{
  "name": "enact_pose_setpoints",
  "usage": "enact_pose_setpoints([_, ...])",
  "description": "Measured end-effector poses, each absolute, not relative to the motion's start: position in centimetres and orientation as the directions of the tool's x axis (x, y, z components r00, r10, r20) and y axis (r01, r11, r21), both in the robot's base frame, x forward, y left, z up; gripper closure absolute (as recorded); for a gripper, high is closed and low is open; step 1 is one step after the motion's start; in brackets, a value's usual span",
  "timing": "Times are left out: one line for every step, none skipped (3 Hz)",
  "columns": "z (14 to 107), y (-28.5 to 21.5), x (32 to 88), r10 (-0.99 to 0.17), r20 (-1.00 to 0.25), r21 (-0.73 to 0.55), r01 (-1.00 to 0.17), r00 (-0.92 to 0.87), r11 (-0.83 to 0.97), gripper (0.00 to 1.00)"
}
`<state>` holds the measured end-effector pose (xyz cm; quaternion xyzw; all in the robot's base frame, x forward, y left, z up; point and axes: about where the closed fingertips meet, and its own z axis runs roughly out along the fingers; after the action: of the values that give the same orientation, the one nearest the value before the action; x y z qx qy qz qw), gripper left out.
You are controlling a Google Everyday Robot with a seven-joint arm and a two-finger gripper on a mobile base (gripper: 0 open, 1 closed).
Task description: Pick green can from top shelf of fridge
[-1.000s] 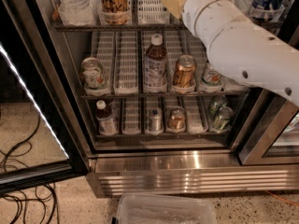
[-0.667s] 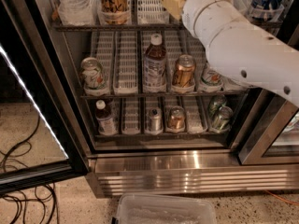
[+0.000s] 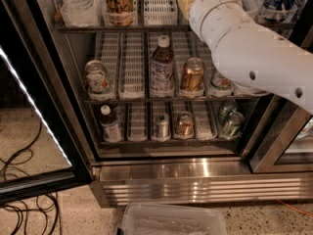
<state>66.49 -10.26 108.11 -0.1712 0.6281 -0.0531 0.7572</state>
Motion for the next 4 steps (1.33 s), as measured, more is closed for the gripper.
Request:
enact_pose_setpoints([108.1, -10.3, 66.5, -0.297, -0.933, -0.327, -0.134, 0.205, 0.936, 0.88])
enact_pose_setpoints([108.1, -10.3, 66.5, -0.296, -0.933, -0.327, -0.134, 0.205, 0.936, 1.0])
enact_pose_setpoints([109.0, -9.6, 66.1, -0.271, -0.934, -0.311, -0.156, 0.234, 0.938, 1.0])
enact_pose_setpoints([111.0, -8.4, 65.1, -0.219, -0.929, -0.284, -0.195, 0.297, 0.939, 1.0])
